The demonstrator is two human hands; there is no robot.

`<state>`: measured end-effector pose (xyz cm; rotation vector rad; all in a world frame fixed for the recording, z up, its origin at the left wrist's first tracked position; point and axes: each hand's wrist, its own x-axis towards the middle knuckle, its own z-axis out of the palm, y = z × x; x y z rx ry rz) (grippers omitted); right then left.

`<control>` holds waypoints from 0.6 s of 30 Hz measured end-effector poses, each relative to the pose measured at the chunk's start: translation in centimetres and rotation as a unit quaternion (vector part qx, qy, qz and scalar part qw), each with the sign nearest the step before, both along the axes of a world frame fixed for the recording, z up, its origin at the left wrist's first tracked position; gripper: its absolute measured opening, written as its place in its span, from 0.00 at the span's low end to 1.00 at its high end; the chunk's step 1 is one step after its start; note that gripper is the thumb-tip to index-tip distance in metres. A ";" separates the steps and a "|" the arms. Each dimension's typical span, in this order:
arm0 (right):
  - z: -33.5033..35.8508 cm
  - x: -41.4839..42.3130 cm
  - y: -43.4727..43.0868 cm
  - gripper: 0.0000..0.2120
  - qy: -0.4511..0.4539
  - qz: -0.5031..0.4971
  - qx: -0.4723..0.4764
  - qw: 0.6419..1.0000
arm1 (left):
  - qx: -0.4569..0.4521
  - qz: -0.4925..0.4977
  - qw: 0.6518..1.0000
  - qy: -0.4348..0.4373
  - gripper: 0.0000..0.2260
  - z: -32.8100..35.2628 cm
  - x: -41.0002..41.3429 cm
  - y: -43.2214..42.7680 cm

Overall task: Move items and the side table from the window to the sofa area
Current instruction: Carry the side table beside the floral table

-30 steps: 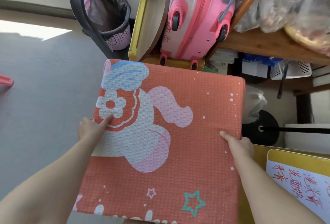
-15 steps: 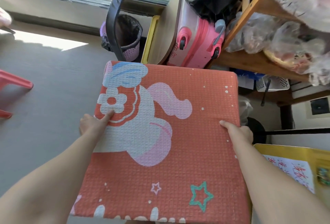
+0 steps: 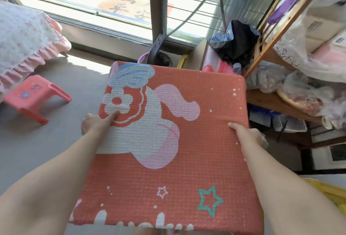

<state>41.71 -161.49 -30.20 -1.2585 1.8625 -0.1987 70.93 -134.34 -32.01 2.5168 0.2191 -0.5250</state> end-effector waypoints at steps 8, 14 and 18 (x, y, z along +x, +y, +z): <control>5.4 4.9 1.9 0.28 -0.018 0.118 -0.034 0.992 | -0.017 0.084 0.995 -0.055 0.39 6.2 -2.3 6.4; 8.7 10.9 5.0 0.34 -0.021 0.223 -0.065 0.972 | -0.022 0.176 0.982 -0.070 0.36 8.8 -3.5 13.5; 10.2 15.1 8.5 0.35 -0.035 0.292 -0.071 0.953 | -0.029 0.241 0.967 -0.079 0.31 9.9 -4.2 18.9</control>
